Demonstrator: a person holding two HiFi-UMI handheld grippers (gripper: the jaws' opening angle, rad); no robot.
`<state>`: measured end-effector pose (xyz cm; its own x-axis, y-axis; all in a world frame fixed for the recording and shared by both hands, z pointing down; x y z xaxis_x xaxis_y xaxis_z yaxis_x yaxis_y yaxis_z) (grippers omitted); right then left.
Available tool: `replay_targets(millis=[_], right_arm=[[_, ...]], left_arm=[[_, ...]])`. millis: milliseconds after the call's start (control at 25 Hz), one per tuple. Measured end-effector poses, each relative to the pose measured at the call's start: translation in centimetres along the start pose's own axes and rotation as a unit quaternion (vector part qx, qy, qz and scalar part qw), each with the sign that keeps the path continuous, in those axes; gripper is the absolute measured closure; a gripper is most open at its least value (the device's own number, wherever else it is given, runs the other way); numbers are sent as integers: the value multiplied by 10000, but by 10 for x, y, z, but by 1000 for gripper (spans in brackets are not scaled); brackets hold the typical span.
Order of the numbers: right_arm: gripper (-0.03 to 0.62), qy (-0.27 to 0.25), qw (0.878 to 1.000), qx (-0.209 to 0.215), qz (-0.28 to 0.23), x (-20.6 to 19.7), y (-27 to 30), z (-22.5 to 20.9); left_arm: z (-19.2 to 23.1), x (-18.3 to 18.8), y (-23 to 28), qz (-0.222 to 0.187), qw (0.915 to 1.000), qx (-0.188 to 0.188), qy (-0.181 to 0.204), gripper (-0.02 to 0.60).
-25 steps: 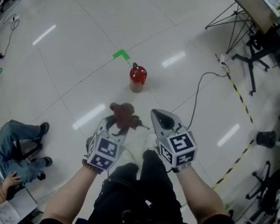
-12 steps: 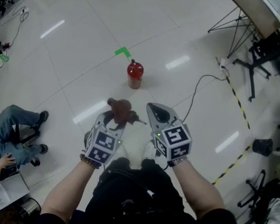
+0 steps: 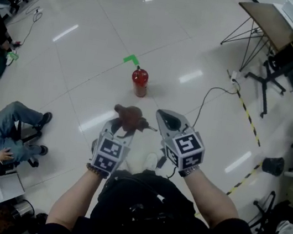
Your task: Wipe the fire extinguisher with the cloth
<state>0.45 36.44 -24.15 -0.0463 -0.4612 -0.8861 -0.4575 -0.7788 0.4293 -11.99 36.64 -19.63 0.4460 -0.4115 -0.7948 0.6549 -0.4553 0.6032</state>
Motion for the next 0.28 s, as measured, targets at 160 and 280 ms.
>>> replay_targets(millis=[160,280], right_arm=[[589,51,9999,-31,-82,10,-11,8],[589,-54,9999,-28,-100,18,-21,16]], left_arm=[[-4,7,-11,-90,9999,-50,-48,476],[-7,15,-22,-160,9998,-74,-81,476]])
Point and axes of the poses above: the fingertips, and each gripper's own axes: y forward along the fingers, z to its left, x out of its top, the point moved 4 cm from there along -y, backward along the fingers
